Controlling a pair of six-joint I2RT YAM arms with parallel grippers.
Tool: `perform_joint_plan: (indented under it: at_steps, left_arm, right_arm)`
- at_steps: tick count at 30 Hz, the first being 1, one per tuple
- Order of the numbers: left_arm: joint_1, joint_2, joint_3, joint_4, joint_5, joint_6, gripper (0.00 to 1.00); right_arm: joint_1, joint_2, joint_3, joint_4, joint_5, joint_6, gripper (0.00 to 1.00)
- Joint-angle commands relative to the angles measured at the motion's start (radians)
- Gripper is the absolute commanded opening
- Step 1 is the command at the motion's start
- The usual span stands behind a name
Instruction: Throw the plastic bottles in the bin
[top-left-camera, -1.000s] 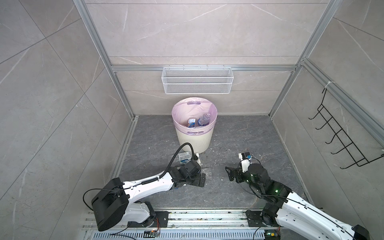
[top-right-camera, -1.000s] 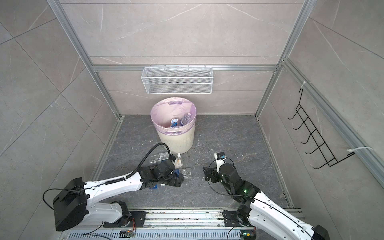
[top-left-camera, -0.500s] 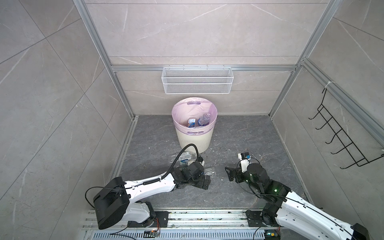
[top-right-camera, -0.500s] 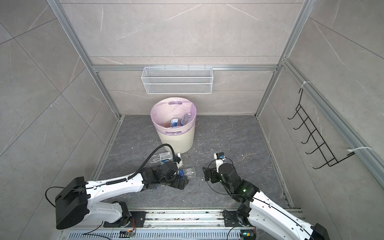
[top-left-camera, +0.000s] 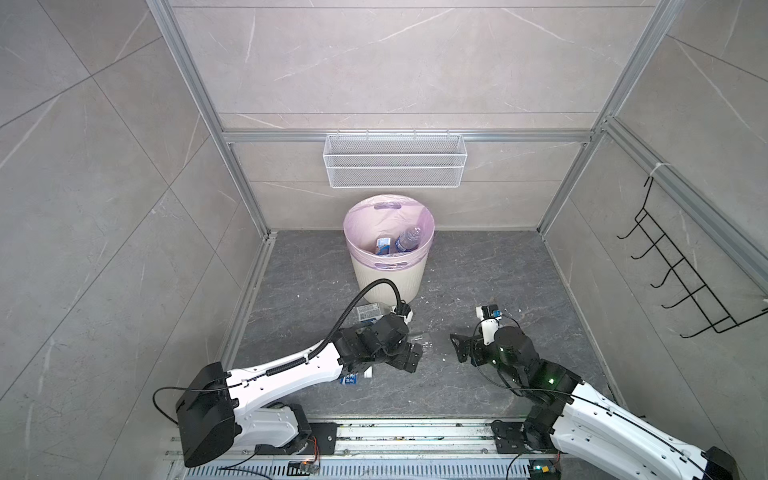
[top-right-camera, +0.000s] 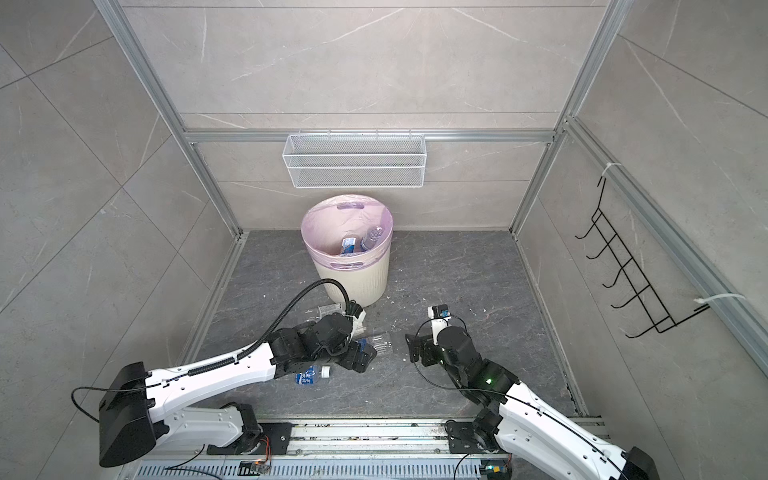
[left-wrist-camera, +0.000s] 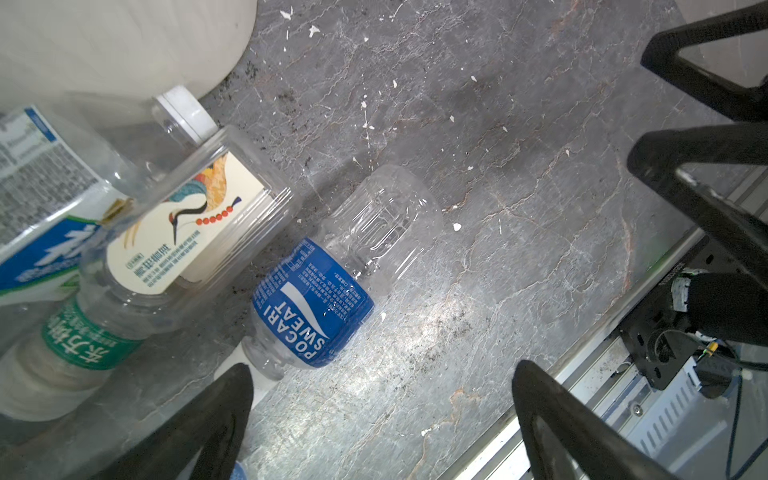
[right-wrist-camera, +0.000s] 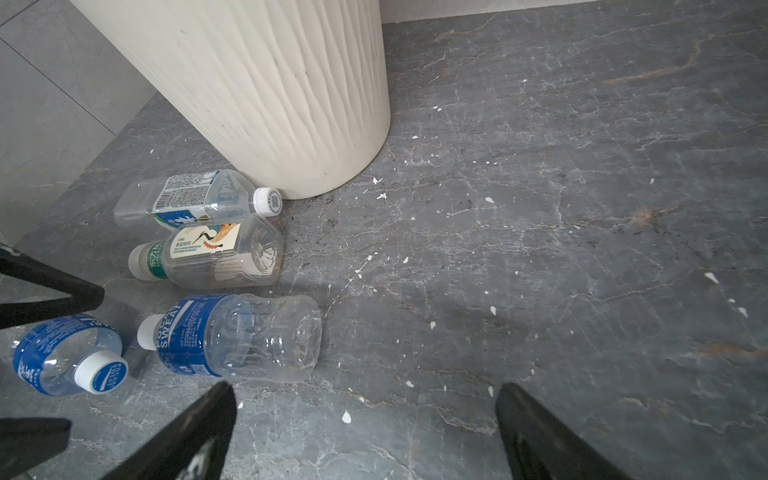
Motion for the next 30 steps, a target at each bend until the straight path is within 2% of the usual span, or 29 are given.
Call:
perform_joint_plan:
  at_steps: [1,8,14,24,30]
  left_arm:
    - [-0.001,0.042,0.059,-0.083,-0.029,0.133,1.00]
    - [0.005,0.160,0.131,-0.148,-0.009,0.294,1.00]
    - [0.006,0.217,0.151,-0.142,-0.055,0.369,0.97]
    - [0.026,0.321,0.176,-0.114,-0.035,0.440,0.90]
    - [0.032,0.361,0.177,-0.090,-0.054,0.439,0.88]
  right_arm:
    - [0.005,-0.014,-0.011,-0.021,0.028,0.017,0.99]
    - [0.005,-0.017,-0.012,-0.026,0.035,0.018,1.00]
    - [0.005,-0.025,-0.011,-0.033,0.041,0.020,1.00]
    - [0.005,-0.030,-0.009,-0.036,0.045,0.020,1.00]
    - [0.005,-0.026,-0.009,-0.033,0.042,0.020,0.99]
